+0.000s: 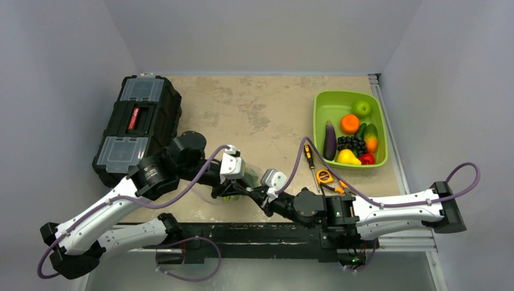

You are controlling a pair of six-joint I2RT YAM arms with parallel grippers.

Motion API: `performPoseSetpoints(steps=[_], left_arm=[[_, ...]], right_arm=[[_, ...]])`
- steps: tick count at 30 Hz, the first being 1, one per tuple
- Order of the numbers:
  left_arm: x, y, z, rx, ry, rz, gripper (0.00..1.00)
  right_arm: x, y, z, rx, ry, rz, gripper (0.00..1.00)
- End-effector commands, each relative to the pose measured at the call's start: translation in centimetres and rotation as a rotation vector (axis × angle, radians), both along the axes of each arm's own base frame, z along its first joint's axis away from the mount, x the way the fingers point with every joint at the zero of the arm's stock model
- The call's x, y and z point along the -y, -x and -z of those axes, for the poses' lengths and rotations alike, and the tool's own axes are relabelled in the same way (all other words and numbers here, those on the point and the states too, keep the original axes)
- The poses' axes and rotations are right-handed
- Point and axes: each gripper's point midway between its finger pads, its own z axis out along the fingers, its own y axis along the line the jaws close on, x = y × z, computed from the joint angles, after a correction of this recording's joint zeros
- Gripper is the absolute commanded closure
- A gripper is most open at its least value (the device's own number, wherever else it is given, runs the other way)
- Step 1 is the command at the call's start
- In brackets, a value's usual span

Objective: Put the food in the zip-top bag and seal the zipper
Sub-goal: Adjust the zipper food storage bag at the center of the board.

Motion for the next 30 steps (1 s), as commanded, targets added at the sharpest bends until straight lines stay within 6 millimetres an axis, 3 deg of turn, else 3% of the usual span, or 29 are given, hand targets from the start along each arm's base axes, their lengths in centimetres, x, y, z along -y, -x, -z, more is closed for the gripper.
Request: performPoseSetpoints(steps=[1, 5, 16, 20, 24, 30], left_arm=[[0.4, -0.2, -1.3, 0.044, 0.056, 0.007, 0.87], [0.1, -0.5, -1.2, 0.063, 0.043, -0.011, 0.99], [-2.5, -1.6, -0.4, 0.13, -0.019, -0.138, 1.0], [-2.8, -1.5, -1.0, 0.141, 0.003, -0.15, 1.0], [-2.1, -2.0, -2.5, 0.141, 0.067, -0.179, 1.0], [-0.5, -2.0, -3.9, 0.095, 0.131, -0.156, 1.0]], right_arm=[[0.0, -0.2, -3.5, -0.013, -0.099, 0.014, 1.0], [0.3, -1.0, -3.4, -0.022, -0.106, 0.066, 1.0], [1.4, -2.7, -3.4, -0.08, -0.187, 0.212, 1.0], [0.8, -2.2, -3.6, -0.064, -0.177, 0.165, 1.0], [-0.6, -0.3, -3.1, -0.028, -0.124, 0.006, 1.0], [-0.9, 0.7, -3.3, -0.008, -0.138, -0.086, 0.61]])
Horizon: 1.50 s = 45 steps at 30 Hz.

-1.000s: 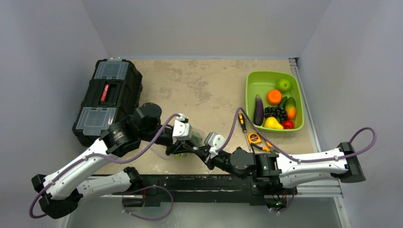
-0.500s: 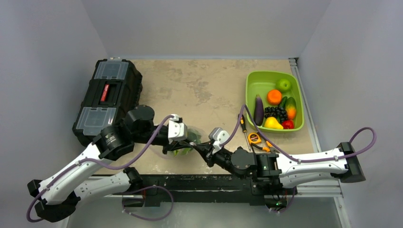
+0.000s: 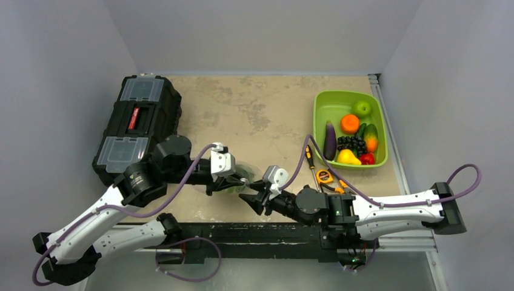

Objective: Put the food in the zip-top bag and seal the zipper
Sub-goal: Adjust the zipper food storage bag at the center of the board.

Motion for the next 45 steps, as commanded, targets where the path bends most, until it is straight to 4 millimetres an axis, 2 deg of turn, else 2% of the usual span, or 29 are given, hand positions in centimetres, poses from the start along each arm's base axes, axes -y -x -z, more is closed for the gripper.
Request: performPoseSetpoints(steps=[1, 4, 8, 13, 16, 19, 20, 21, 23, 25, 27, 28, 33, 36, 41, 45], left_arm=[[1.6, -0.2, -2.1, -0.003, 0.092, 0.024, 1.0], [1.8, 0.1, -2.0, -0.017, 0.087, 0.045, 1.0], [1.6, 0.7, -2.1, -0.028, 0.085, 0.066, 1.0], [1.6, 1.6, -2.4, -0.043, 0.088, 0.109, 1.0], [1.5, 1.5, -2.4, -0.044, 0.081, 0.106, 1.0], [1.4, 0.8, -2.3, -0.047, 0.062, 0.066, 1.0], [1.2, 0.5, -2.1, -0.048, 0.047, 0.039, 0.94], [0.9, 0.1, -1.6, -0.054, 0.022, 0.01, 0.84], [0.2, -1.1, -0.9, -0.041, -0.019, -0.071, 0.57], [-0.5, -1.9, -0.1, -0.031, -0.055, -0.129, 0.4], [-1.2, -2.2, 0.4, -0.017, -0.075, -0.16, 0.19], [-1.5, -2.4, 0.6, -0.008, -0.082, -0.173, 0.14], [-2.4, -3.1, 0.9, 0.045, -0.084, -0.222, 0.15], [-2.3, -3.6, 0.8, 0.065, -0.078, -0.237, 0.21], [-2.2, -3.5, 1.5, 0.053, -0.114, -0.216, 0.38], [-2.0, -3.2, 1.9, 0.035, -0.123, -0.198, 0.37]], right_arm=[[-0.5, 0.6, -2.1, 0.032, -0.069, -0.075, 0.59], [-0.7, -0.6, -2.1, 0.032, -0.07, -0.053, 0.6], [-0.8, -1.4, -2.2, 0.036, -0.093, -0.059, 0.77], [-1.2, -1.7, -2.0, 0.057, -0.082, -0.08, 0.81], [-1.5, -1.5, -2.0, 0.06, -0.076, -0.096, 1.0], [-1.2, -2.0, -1.9, 0.051, -0.079, -0.065, 1.0], [-1.0, -2.4, -1.8, 0.043, -0.084, -0.046, 1.0], [-0.8, -2.7, -1.7, 0.035, -0.089, -0.033, 1.0], [-0.5, -3.2, -1.6, 0.012, -0.098, -0.015, 1.0], [-0.3, -3.5, -1.6, 0.002, -0.104, -0.008, 1.0], [-0.2, -3.5, -1.7, -0.003, -0.105, -0.007, 1.0], [-0.2, -3.5, -1.8, -0.003, -0.105, -0.007, 1.0], [-0.2, -3.4, -2.0, -0.001, -0.096, -0.017, 1.0], [-0.2, -3.3, -2.1, -0.002, -0.093, -0.024, 1.0], [0.0, -3.3, -2.6, 0.001, -0.097, -0.021, 1.0], [-0.1, -3.2, -2.9, 0.001, -0.1, -0.025, 1.0]])
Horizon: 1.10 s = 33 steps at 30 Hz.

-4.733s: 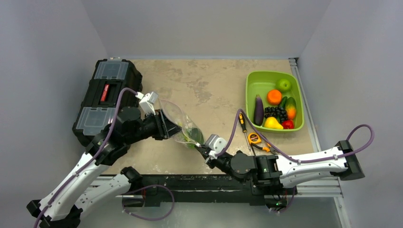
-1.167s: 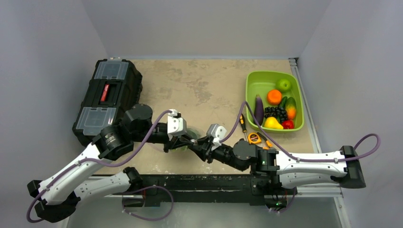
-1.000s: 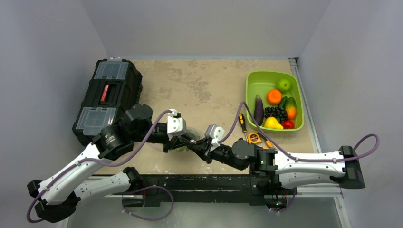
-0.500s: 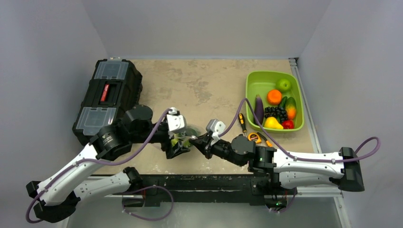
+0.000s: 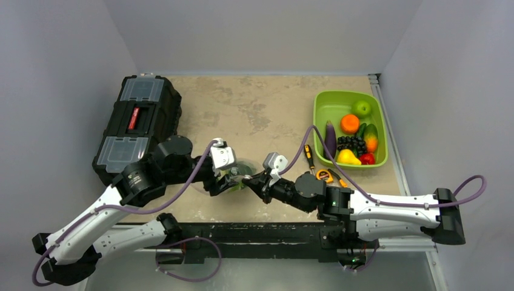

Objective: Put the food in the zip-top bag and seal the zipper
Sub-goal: Adjust the zipper food storage bag at the center of the board.

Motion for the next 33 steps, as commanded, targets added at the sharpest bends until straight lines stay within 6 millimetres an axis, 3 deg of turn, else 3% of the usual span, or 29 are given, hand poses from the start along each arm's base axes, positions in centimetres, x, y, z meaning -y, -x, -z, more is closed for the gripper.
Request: performPoseSetpoints(steps=[1, 5, 9, 14, 16, 20, 23, 29, 33], left_arm=[[0.3, 0.2, 0.4, -0.004, -0.009, 0.023, 0.37], [0.6, 0.3, 0.7, -0.017, -0.013, 0.033, 0.46], [0.6, 0.1, 1.0, -0.019, -0.026, 0.03, 0.76], [0.8, 0.3, 0.7, -0.012, -0.005, 0.046, 1.0], [0.9, 0.5, 0.6, -0.016, 0.007, 0.053, 1.0], [1.2, 1.1, 0.2, -0.033, 0.038, 0.071, 1.0], [1.4, 1.1, 0.0, -0.033, 0.062, 0.077, 1.0], [1.7, 1.1, -0.6, -0.056, 0.08, 0.063, 1.0], [1.9, 1.4, -0.5, -0.094, 0.066, 0.072, 1.0]], right_arm=[[0.1, 0.0, -3.5, 0.013, -0.086, -0.001, 1.0], [0.0, 0.0, -3.7, 0.012, -0.089, -0.003, 1.0], [-0.1, 0.0, -3.9, 0.015, -0.087, -0.007, 1.0], [-0.1, 0.2, -4.0, 0.015, -0.073, -0.016, 1.0], [-0.2, 0.7, -4.6, 0.009, -0.062, -0.045, 0.98], [0.6, 1.7, -6.1, -0.041, -0.016, -0.08, 0.58], [1.3, 2.3, -6.4, -0.092, 0.068, -0.098, 0.47], [2.6, 2.4, -8.3, -0.192, 0.125, -0.087, 0.42], [2.7, 1.8, -8.5, -0.223, 0.179, -0.087, 0.53]])
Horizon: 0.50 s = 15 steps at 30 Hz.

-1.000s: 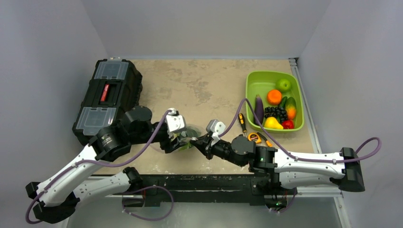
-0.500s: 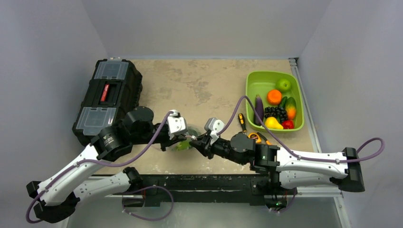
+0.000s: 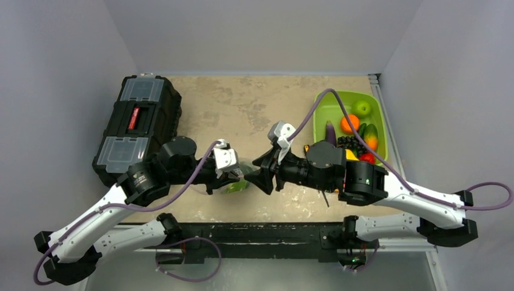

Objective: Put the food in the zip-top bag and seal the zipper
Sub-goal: Adjust the zipper food storage bag at the center of the board.

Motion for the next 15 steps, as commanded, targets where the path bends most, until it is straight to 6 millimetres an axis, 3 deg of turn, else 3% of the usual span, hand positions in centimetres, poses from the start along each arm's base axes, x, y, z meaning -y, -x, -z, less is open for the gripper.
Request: performPoseSetpoints(steps=[1, 4, 15], left_arm=[[0.9, 0.3, -1.6, -0.024, 0.039, 0.02, 1.0], [0.8, 0.4, -1.7, -0.056, 0.016, 0.014, 1.0], [1.2, 0.7, -1.3, -0.12, -0.015, 0.021, 1.0]], right_arm=[[0.4, 0.0, 1.7, -0.088, 0.119, -0.026, 0.57], [-0.1, 0.0, 1.9, -0.128, 0.144, -0.077, 0.62], [0.4, -0.8, 3.9, -0.148, 0.287, -0.057, 0.6]])
